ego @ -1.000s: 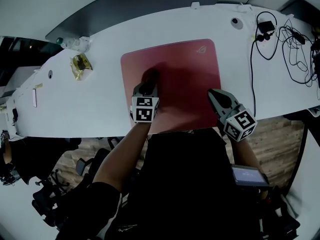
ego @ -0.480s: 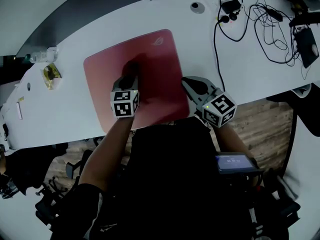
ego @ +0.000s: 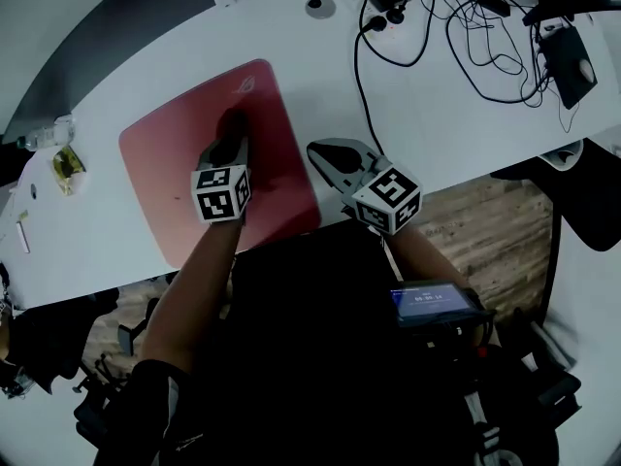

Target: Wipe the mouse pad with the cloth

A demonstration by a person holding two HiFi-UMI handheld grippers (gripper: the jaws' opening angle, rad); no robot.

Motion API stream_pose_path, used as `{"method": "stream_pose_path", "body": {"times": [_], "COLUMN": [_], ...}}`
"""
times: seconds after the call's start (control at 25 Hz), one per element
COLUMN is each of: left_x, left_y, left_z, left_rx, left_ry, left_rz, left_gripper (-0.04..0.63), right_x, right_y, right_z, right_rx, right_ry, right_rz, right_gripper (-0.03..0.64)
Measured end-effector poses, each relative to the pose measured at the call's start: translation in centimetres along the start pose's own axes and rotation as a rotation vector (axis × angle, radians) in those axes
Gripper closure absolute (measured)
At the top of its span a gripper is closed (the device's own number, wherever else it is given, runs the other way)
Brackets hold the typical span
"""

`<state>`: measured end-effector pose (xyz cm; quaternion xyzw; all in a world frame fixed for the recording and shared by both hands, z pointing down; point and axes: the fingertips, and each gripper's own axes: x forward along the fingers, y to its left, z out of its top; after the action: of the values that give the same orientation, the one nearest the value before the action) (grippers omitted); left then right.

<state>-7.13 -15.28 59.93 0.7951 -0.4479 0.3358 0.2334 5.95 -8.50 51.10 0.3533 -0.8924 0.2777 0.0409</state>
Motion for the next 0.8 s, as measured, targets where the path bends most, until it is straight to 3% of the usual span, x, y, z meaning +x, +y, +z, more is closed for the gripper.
{"method": "stream_pose_path", "body": {"times": [0.48, 0.6, 0.8], "left_x": [3.1, 3.5, 3.5], "left_y": [-7.5, -8.8, -11.8], "left_z": [2.7, 3.2, 5.8], "left_rx": [0.027, -0.003, -0.093], "left_ry": [-0.002, -0.011, -0.101], "left_rz": [-0.103, -0.140, -0.281], "left_gripper": [0.512, 0.512, 0.512], "right_x": [-2.1, -2.8, -3.8], "right_y": [-3.0, -4.0, -5.3], "right_z": [0.6, 0.7, 0.8], "right_rx": [0.031, 0.042, 0.059], "right_ry": [-0.032, -0.042, -0.055], "right_rz": [-0.003, -0.017, -0.036], "right_gripper": [0.594, 0.594, 0.594]}}
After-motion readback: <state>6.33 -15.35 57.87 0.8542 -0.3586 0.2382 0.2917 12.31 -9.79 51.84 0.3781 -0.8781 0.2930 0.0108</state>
